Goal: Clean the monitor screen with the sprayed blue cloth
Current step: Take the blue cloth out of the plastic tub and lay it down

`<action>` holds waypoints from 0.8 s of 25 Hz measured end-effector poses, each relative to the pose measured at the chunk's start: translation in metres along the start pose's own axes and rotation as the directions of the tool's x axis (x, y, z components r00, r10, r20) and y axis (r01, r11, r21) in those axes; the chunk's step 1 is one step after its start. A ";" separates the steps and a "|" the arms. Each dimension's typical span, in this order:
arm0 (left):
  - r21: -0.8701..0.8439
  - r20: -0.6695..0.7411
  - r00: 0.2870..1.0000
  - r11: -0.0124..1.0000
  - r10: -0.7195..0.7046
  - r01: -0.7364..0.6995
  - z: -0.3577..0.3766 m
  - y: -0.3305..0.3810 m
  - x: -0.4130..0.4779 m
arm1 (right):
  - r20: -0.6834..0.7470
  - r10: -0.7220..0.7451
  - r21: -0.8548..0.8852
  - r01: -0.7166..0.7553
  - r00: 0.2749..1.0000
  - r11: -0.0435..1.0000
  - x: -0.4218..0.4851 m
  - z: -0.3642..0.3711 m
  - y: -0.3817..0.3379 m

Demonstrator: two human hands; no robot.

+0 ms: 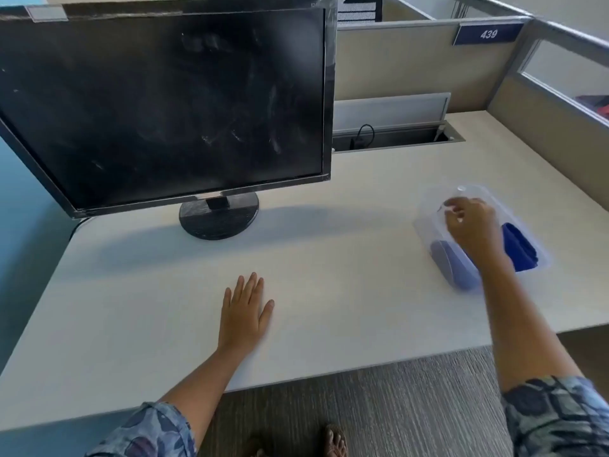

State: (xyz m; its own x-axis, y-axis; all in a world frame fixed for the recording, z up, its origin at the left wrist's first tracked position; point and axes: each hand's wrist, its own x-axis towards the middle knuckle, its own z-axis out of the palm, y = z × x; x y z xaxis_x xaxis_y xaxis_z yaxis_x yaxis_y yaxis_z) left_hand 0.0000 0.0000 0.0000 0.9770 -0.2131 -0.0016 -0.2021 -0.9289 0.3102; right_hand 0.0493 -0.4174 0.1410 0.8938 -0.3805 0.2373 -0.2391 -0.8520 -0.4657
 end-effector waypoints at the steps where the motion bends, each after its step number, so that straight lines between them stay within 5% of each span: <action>1: 0.000 -0.009 1.000 1.000 -0.010 0.010 0.000 -0.001 -0.001 | 0.168 0.116 -0.150 -0.091 0.979 0.984 0.009 -0.005 0.016; 5: 0.037 -0.029 1.000 0.999 -0.009 0.011 0.002 -0.002 0.000 | 0.474 0.452 -0.442 -0.240 0.756 0.864 0.016 -0.008 0.054; 20: 0.001 -0.028 0.999 1.000 -0.020 0.020 0.000 0.001 -0.001 | 0.241 0.386 -0.419 -0.263 0.891 0.869 0.014 -0.014 0.063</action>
State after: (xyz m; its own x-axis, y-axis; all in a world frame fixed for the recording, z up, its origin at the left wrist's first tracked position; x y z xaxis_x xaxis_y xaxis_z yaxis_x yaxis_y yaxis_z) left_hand -0.0012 -0.0003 0.0006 0.9823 -0.1862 0.0185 -0.1827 -0.9333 0.3092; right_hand 0.0416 -0.4813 0.1269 0.7954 -0.5806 -0.1739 -0.6015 -0.7913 -0.1094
